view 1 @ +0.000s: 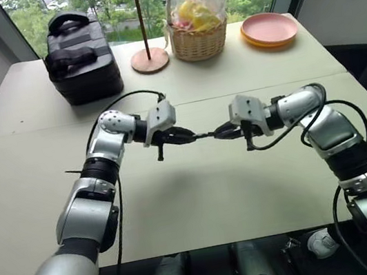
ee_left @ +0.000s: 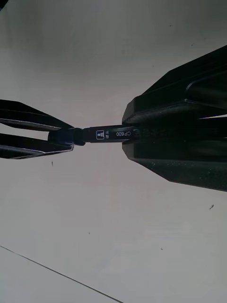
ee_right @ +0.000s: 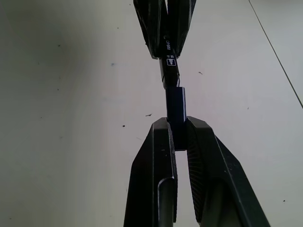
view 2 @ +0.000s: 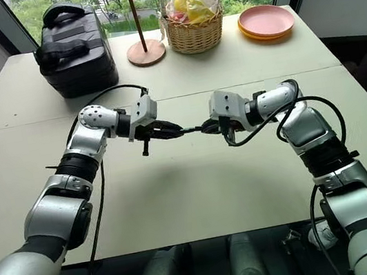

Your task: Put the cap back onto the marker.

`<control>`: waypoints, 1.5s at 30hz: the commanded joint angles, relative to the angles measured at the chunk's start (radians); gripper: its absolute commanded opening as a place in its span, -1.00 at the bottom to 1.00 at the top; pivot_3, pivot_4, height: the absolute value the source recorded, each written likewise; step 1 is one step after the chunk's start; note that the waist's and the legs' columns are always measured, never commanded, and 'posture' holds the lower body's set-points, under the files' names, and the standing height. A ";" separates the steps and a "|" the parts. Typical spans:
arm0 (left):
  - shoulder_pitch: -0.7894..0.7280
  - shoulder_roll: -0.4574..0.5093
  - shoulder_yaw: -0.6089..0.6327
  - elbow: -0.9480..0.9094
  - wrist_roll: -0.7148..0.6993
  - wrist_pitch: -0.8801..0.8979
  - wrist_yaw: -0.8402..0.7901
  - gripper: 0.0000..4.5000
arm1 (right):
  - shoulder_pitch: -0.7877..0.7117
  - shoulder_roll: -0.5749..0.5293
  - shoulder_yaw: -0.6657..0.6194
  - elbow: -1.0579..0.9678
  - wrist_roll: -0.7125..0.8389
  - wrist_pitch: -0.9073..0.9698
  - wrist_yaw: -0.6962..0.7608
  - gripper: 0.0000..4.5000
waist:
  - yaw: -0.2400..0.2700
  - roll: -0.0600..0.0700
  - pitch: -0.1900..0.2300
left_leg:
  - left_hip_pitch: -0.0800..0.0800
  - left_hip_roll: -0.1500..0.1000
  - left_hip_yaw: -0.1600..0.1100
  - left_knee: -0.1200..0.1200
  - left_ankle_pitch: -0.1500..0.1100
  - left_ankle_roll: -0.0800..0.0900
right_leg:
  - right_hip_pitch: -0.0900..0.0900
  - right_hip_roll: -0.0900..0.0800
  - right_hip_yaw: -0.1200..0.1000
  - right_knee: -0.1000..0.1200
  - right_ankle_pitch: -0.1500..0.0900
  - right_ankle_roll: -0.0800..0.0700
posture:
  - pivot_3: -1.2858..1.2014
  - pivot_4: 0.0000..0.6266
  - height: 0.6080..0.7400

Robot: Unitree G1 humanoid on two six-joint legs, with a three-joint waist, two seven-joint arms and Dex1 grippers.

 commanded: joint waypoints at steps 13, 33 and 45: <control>-0.065 -0.067 -0.019 0.006 0.067 -0.195 0.042 -1.00 | -0.113 0.098 0.065 0.042 -0.065 -0.058 -0.002 -0.98 | -0.002 0.000 0.000 | 0.000 0.000 0.000 0.000 0.000 0.000 | 0.000 0.000 0.000 0.000 0.000 0.000 | 0.03 -0.52 1.00; 0.006 -0.065 -0.017 -0.102 0.076 -0.180 0.056 -1.00 | -0.148 0.191 0.061 0.030 -0.056 -0.026 0.024 -0.98 | -0.002 0.000 0.000 | 0.000 0.000 0.000 0.000 0.000 0.000 | 0.000 0.000 0.000 0.001 0.000 0.000 | 0.03 -0.52 1.00; 0.001 0.112 0.041 -0.025 0.102 -0.157 0.131 -1.00 | -0.066 -0.022 -0.001 0.122 -0.168 -0.088 -0.061 0.46 | 0.002 0.000 0.000 | 0.000 -0.001 0.000 0.000 0.000 0.000 | 0.000 0.000 0.000 0.001 0.000 0.000 | 0.03 -0.52 1.00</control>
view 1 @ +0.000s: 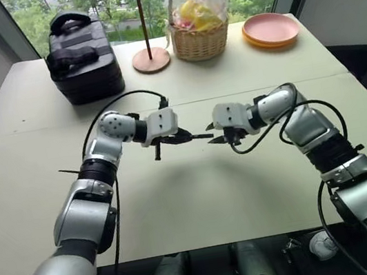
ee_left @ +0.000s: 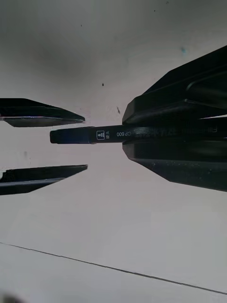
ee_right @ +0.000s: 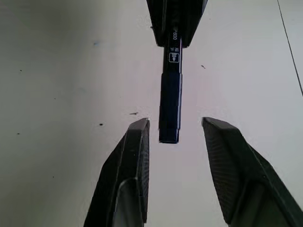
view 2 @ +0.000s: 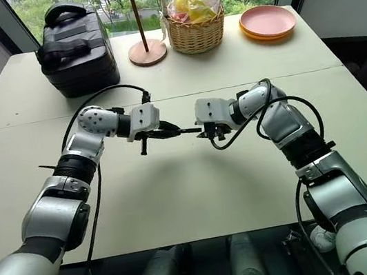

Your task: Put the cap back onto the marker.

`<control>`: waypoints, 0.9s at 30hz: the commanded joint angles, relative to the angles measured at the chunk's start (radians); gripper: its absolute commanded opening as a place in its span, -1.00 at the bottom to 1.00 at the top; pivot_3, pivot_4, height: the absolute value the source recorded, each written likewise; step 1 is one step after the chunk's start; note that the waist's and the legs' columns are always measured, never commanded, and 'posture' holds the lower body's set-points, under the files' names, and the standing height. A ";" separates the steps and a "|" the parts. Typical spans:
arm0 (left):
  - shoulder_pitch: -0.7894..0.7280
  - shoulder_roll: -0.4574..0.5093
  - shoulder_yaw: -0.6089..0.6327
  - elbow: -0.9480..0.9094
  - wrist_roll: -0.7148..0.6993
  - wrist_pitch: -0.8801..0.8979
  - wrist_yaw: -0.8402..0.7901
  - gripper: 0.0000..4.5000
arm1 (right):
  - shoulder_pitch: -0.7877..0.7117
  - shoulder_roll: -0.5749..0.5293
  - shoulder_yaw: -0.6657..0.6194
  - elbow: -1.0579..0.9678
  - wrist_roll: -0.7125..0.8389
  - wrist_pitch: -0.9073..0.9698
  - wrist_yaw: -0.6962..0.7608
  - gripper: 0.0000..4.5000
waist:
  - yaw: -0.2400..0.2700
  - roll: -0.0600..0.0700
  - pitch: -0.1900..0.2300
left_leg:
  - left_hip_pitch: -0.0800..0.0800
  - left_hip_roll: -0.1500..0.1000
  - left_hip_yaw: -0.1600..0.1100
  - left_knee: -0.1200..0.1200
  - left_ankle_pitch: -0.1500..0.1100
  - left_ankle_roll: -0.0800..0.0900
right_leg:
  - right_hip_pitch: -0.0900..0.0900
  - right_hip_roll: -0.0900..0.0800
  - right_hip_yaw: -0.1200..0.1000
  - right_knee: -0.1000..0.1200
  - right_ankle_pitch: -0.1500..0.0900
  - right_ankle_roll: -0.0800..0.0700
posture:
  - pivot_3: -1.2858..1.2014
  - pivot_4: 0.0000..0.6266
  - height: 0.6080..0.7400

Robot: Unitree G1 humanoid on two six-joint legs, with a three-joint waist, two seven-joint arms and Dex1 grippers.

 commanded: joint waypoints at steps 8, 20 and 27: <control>0.190 0.103 0.252 -0.368 -0.193 0.459 0.275 -1.00 | 0.094 -0.040 -0.314 -0.219 0.080 0.187 -0.306 0.97 | -0.008 0.000 0.000 | 0.000 0.001 -0.001 -0.001 0.000 0.000 | -0.001 0.000 0.000 0.001 0.000 0.000 | 0.03 -0.52 1.00; 0.641 -0.120 0.488 -1.053 -0.250 1.121 0.923 -1.00 | 0.291 0.199 -0.420 -0.546 0.228 0.498 -0.586 0.97 | 0.006 0.000 -0.001 | 0.001 0.001 -0.002 -0.001 0.001 -0.002 | 0.001 0.000 0.001 0.001 0.001 -0.001 | 0.03 -0.52 1.00; 0.694 -0.150 0.453 -1.070 -0.285 1.111 0.956 -0.14 | 0.301 0.185 -0.383 -0.509 0.238 0.472 -0.602 1.00 | 0.004 0.000 -0.001 | 0.004 0.001 -0.002 -0.001 0.001 -0.002 | 0.003 0.000 0.000 0.000 0.001 -0.002 | 0.03 -0.52 1.00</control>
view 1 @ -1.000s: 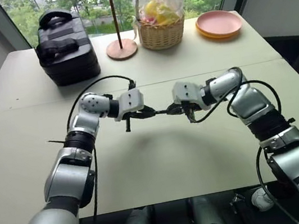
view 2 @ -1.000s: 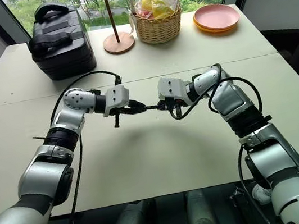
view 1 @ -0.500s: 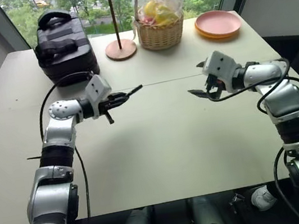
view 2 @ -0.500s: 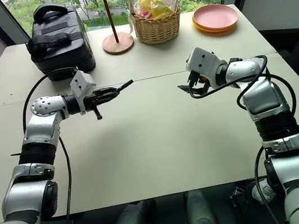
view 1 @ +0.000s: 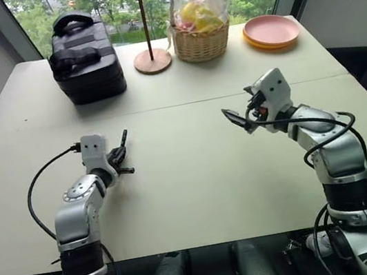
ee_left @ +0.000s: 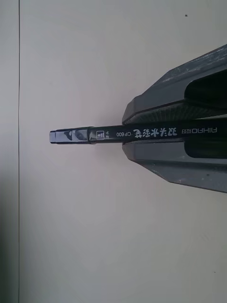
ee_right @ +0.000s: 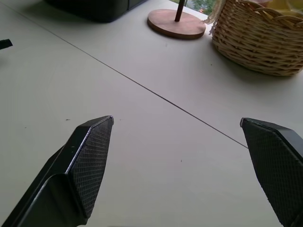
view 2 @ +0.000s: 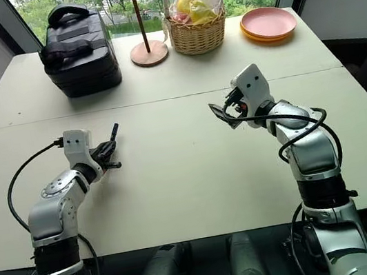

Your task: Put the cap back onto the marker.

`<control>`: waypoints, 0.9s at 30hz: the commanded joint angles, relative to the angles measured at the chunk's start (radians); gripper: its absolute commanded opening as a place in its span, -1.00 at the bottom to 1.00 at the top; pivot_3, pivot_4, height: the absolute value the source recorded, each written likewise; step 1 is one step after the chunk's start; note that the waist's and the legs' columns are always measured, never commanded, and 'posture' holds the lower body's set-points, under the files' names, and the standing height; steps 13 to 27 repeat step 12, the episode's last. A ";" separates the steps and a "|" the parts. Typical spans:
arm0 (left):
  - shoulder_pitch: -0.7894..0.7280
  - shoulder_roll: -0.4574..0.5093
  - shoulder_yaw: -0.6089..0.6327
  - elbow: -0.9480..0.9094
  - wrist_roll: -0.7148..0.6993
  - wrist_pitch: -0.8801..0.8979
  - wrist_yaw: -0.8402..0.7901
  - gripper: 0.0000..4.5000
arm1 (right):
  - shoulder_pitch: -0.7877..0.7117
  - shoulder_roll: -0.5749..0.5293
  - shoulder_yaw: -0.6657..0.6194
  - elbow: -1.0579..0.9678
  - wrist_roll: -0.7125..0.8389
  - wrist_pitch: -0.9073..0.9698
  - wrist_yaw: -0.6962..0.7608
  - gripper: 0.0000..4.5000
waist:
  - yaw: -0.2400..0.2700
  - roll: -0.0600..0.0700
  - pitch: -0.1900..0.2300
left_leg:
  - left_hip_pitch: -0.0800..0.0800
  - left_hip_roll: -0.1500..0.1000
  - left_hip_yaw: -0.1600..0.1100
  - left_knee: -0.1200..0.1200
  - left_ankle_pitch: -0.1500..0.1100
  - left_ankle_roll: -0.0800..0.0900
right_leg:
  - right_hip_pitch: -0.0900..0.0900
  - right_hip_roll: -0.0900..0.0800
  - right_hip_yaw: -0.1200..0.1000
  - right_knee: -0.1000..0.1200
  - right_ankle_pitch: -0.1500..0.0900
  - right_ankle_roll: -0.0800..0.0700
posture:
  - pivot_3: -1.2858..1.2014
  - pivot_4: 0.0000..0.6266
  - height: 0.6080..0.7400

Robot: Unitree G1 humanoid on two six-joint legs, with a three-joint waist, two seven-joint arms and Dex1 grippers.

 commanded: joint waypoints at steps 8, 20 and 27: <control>-0.077 0.040 0.005 -0.114 -0.092 -0.098 -0.017 0.92 | 0.020 -0.091 -0.091 0.024 0.021 -0.091 -0.033 1.00 | 0.005 0.000 0.000 | 0.000 0.000 0.000 0.000 0.000 0.000 | 0.000 0.000 0.000 -0.001 0.000 0.000 | 0.03 -0.52 1.00; -0.127 0.181 0.068 -0.088 -0.136 -0.123 -0.096 0.92 | 0.071 -0.164 -0.235 0.005 0.140 -0.087 0.037 1.00 | 0.007 0.000 0.000 | -0.002 0.000 0.000 0.000 0.000 0.000 | 0.000 0.000 0.000 -0.002 0.000 0.000 | 0.03 -0.52 1.00; -0.127 0.181 0.068 -0.088 -0.136 -0.123 -0.096 0.92 | 0.071 -0.164 -0.235 0.005 0.140 -0.087 0.037 1.00 | 0.007 0.000 0.000 | -0.002 0.000 0.000 0.000 0.000 0.000 | 0.000 0.000 0.000 -0.002 0.000 0.000 | 0.03 -0.52 1.00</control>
